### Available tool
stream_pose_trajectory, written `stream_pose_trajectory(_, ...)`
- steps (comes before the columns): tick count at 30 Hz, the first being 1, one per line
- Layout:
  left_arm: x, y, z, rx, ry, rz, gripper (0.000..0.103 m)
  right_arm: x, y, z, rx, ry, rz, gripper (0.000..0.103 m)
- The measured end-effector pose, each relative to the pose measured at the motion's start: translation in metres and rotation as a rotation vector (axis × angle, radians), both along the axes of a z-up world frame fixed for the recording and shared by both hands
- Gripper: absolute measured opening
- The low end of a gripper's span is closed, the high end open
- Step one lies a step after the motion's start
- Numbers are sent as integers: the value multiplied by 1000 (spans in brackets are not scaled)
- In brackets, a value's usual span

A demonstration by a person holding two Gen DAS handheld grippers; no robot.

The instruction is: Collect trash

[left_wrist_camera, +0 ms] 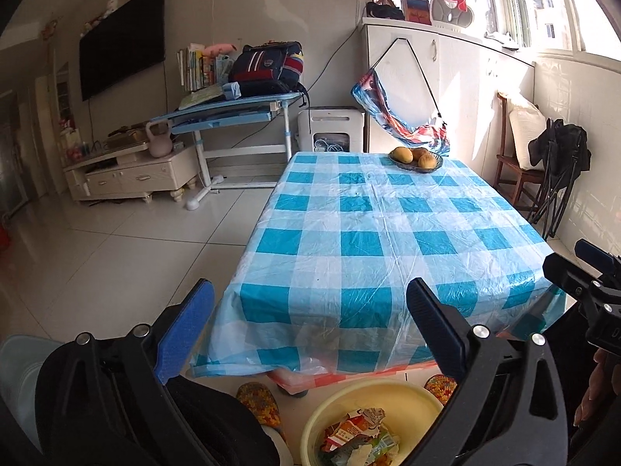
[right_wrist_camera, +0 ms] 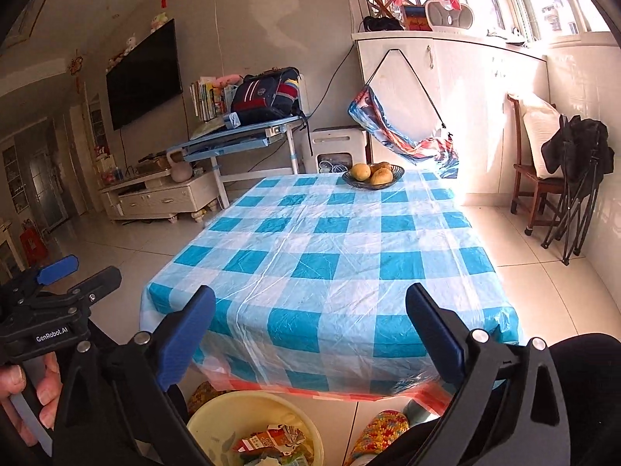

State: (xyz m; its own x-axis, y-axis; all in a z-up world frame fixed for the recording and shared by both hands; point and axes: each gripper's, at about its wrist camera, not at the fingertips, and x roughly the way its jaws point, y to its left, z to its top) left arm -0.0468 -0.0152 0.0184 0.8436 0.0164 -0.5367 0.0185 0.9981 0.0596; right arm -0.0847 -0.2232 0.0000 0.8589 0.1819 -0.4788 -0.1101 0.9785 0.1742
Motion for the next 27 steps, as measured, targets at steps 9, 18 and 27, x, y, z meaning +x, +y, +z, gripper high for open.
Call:
stream_pose_trajectory(9,-3,-5,-6,33,-12,-2,96,-1,6,-2,-32,-7,7,95)
stream_pose_trajectory(18,1,8,-7,-14,1,43,96,-2,2,0,-23,-17,-6,95)
stream_pose_trajectory(27,2,6,-7,3,-2,51,96,-4,5,1,-38,-31,-13,95)
